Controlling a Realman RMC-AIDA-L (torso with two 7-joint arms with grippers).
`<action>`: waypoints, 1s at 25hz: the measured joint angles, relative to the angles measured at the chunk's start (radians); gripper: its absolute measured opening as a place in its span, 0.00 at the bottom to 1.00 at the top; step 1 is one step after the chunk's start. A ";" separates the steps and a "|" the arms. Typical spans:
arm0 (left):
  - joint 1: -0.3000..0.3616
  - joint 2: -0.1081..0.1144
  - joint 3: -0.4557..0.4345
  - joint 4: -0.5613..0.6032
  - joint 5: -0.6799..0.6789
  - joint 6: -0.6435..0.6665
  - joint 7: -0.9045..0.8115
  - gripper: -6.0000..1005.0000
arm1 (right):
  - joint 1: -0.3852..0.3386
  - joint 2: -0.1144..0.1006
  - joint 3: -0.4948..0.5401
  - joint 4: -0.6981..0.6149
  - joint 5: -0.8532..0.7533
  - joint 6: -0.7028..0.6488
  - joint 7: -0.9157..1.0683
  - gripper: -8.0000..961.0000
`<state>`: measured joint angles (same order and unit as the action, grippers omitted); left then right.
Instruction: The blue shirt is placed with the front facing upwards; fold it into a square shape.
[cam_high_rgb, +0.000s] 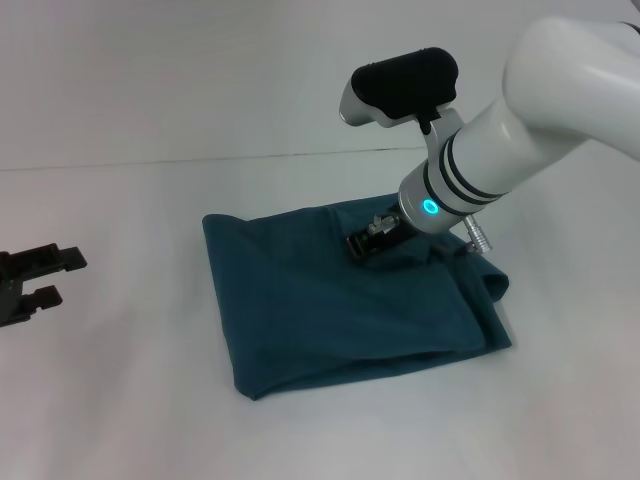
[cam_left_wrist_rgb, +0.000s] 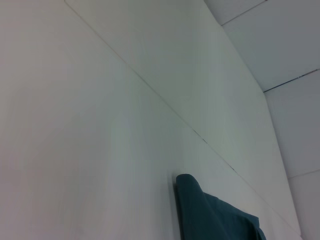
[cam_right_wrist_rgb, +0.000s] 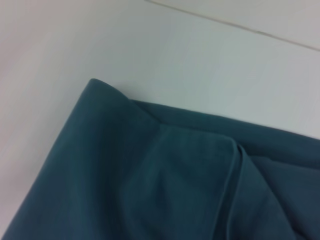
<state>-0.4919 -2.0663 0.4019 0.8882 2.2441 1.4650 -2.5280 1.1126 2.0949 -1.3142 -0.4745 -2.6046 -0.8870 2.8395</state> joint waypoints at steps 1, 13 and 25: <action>0.000 0.000 0.000 0.000 0.000 0.000 0.000 0.75 | -0.002 -0.001 0.001 -0.008 0.000 -0.005 0.000 0.06; 0.004 0.002 0.000 0.000 0.000 0.001 0.000 0.75 | -0.074 -0.018 0.042 -0.263 -0.130 -0.140 0.071 0.05; 0.004 -0.001 0.000 0.000 0.000 0.009 0.000 0.76 | -0.056 -0.010 0.078 -0.253 -0.221 -0.049 0.073 0.05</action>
<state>-0.4877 -2.0671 0.4018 0.8882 2.2442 1.4741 -2.5279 1.0562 2.0852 -1.2366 -0.7275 -2.8256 -0.9362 2.9130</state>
